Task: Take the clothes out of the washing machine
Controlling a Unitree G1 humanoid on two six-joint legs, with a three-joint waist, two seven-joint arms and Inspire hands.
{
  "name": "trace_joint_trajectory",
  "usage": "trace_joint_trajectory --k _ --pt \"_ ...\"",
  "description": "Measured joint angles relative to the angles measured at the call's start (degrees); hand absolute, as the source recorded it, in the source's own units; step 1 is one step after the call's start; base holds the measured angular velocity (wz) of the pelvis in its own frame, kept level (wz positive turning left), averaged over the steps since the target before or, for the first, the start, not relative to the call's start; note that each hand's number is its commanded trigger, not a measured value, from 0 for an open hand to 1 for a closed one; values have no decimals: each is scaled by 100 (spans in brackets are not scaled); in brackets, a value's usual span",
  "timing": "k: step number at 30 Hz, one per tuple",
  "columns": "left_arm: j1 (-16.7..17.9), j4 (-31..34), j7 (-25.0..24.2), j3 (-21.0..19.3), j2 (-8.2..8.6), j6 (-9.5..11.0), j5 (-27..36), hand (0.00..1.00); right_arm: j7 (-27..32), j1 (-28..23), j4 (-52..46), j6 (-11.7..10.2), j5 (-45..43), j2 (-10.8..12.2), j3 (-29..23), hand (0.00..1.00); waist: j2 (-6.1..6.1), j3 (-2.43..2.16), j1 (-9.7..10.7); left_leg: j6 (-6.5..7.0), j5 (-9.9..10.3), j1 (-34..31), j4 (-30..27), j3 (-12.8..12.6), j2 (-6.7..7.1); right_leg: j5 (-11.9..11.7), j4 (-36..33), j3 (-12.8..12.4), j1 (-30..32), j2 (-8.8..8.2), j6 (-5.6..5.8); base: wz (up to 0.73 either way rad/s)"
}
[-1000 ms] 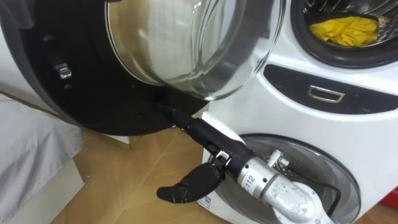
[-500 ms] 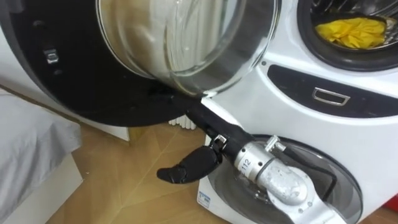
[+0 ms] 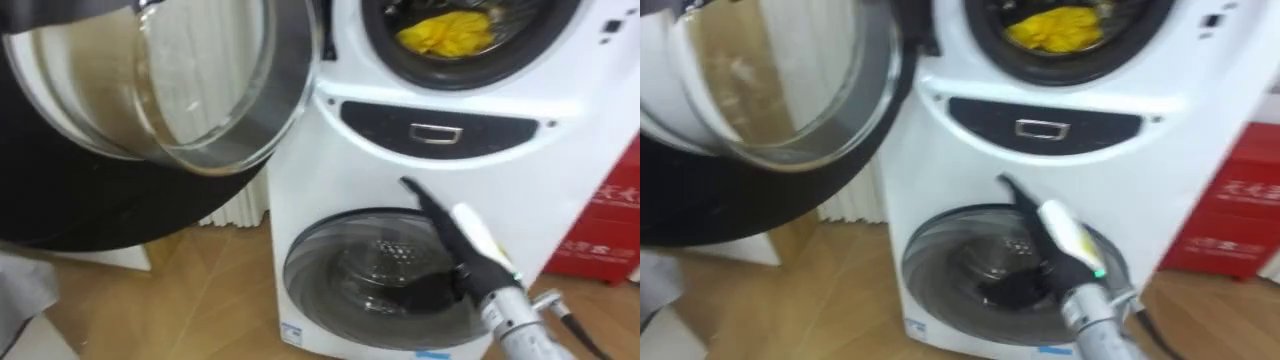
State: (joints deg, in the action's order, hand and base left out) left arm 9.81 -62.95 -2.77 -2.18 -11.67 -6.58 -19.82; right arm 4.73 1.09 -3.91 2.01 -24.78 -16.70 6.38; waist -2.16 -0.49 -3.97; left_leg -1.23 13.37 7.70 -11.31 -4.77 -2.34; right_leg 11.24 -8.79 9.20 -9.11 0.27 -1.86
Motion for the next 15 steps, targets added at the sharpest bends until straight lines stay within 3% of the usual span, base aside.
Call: trace_joint_trajectory --k 3,5,8,15 --pt "-19 -8 3 14 -14 -52 157 0 208 245 -130 5 116 -213 -103 0 -119 47 35 0 0 85 -12 -73 -9 12 -102 -94 24 10 -7 -14" --pt "-11 -1 42 7 -78 -75 218 0 223 434 -246 62 83 -249 -144 0 -260 17 38 -2 1 35 -63 -134 -26 20 -125 -130 123 23 -16 -14" --pt "56 -15 127 3 -95 -107 233 0 224 738 -375 80 -122 -362 -164 0 -340 12 39 -3 3 13 -103 -146 -30 20 -194 -138 173 32 -17 -3" --pt "182 -151 132 3 -79 -178 443 0 280 1242 -376 80 -549 -370 -340 0 -302 78 40 -11 30 64 -51 -133 -64 14 -198 -133 130 71 -28 1"
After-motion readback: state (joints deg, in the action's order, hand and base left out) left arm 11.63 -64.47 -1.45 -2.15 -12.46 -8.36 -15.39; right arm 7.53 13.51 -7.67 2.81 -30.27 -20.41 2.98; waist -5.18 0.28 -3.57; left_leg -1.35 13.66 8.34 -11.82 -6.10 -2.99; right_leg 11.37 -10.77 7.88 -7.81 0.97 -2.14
